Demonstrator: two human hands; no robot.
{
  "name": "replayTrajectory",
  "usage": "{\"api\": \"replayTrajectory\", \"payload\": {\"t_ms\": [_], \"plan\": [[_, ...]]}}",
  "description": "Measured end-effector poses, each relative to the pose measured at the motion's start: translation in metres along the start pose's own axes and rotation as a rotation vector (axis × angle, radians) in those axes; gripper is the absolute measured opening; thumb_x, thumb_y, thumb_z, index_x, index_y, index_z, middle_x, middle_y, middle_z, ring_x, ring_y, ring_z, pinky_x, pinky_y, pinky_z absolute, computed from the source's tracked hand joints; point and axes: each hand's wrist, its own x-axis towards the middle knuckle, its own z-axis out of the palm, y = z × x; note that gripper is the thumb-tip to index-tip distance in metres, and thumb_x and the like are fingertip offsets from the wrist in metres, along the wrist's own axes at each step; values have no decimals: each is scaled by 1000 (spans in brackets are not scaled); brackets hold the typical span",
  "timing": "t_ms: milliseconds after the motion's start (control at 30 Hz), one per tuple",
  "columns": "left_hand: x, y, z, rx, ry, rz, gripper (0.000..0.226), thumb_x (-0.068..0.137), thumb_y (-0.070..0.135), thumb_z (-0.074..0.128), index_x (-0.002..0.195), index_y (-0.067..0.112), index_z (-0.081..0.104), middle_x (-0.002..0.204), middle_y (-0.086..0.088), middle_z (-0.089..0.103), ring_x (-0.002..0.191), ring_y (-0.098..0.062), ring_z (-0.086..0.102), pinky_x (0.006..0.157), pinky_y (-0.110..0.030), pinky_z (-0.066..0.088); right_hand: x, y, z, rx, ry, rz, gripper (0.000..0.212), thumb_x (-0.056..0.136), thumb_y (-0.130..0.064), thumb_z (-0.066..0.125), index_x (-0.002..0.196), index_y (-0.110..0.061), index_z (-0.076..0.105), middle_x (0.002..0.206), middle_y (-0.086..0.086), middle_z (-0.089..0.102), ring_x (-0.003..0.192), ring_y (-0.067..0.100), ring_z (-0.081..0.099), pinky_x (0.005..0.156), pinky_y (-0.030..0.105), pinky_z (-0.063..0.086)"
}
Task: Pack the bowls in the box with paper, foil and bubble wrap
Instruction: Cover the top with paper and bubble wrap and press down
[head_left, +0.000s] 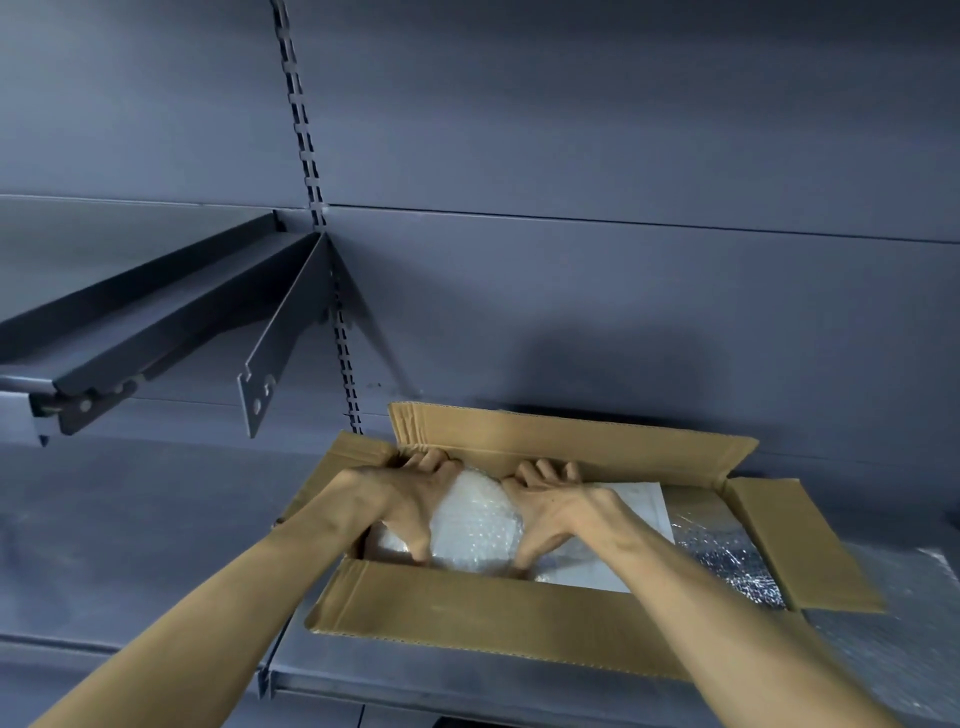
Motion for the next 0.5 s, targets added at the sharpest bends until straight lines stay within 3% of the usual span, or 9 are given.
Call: {"api": "replayTrajectory", "payload": {"t_ms": [133, 300, 400, 500], "plan": [[0, -1, 2, 25, 1, -2, 127, 49, 48, 86, 150, 38, 8, 143, 9, 20, 143, -21, 18, 116, -48, 31, -4, 3, 2, -17, 12, -23, 84, 62, -57, 69, 130, -19, 38, 113, -1, 31, 109, 23, 29, 86, 44, 26], [-6, -5, 5, 16, -11, 22, 133, 51, 51, 84, 153, 39, 1, 152, 17, 10, 147, -23, 19, 118, -44, 31, -7, 14, 14, 51, 55, -62, 127, 56, -66, 71, 158, -26, 8, 143, 2, 33, 136, 24, 28, 106, 50, 23], [-12, -6, 8, -63, -8, 27, 130, 55, 51, 87, 151, 45, 0, 155, 27, 3, 147, -23, 17, 115, -47, 35, -10, 14, 14, 74, 81, -82, 130, 57, -69, 71, 159, -24, 6, 147, 1, 34, 140, 26, 28, 112, 51, 18], [-15, -2, 16, 37, 105, 50, 126, 63, 50, 85, 153, 40, -2, 156, 15, 12, 143, -23, 25, 116, -43, 36, -15, 10, 5, 74, 148, -137, 132, 59, -73, 72, 160, -20, 6, 155, 1, 27, 144, 28, 24, 117, 52, 20]]}}
